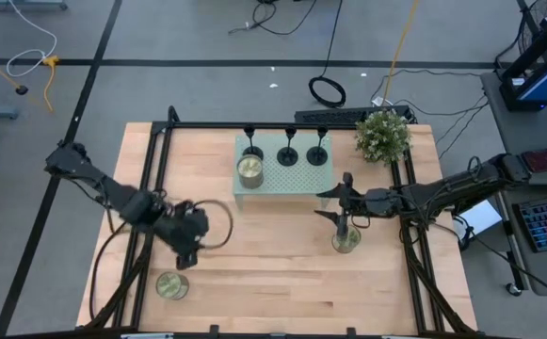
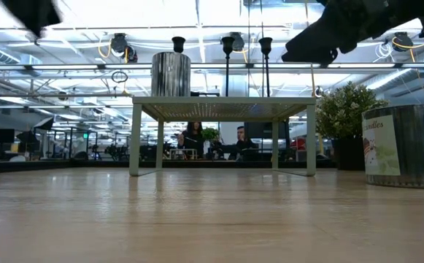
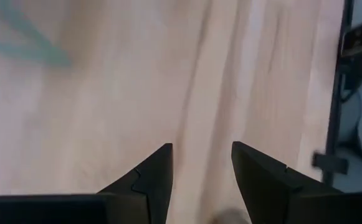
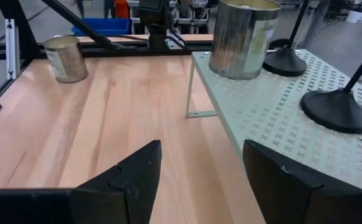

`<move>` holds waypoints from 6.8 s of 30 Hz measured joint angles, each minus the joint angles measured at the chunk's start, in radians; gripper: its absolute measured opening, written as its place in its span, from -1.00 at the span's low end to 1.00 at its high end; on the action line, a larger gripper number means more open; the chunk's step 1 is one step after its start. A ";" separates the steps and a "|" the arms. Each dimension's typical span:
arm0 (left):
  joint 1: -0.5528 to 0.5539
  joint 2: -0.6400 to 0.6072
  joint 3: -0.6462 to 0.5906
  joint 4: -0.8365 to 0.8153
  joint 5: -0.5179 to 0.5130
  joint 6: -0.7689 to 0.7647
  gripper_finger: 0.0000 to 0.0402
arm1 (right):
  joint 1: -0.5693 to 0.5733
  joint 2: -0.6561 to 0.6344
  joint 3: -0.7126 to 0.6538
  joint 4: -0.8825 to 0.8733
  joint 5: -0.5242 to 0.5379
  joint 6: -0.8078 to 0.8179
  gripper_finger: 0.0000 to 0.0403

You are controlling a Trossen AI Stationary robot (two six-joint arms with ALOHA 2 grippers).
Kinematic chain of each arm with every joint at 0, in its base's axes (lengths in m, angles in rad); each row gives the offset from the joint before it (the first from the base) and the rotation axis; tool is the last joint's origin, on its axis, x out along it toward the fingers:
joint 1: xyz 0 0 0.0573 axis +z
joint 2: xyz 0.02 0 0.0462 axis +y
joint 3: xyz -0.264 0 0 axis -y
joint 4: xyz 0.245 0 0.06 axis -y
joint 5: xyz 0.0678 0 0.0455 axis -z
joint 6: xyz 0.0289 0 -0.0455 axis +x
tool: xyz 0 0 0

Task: Stock candles and holders on shelf
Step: Align the scented candle on the shelf with the other scented candle, then align the scented candle on the shelf with the other scented candles

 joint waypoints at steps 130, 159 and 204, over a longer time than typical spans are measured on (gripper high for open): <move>0.649 0.798 1.017 -0.167 0.060 0.913 -0.64 | 0.001 -0.216 -0.366 0.384 -0.275 -0.263 0.10; 0.497 0.651 1.022 -0.059 -0.023 1.000 -0.62 | 0.218 -0.371 -0.323 -0.148 -0.342 -0.004 0.10; 0.389 0.600 1.021 -0.325 -0.170 0.703 -0.62 | 0.205 -0.081 0.086 -0.438 -0.269 0.118 -0.99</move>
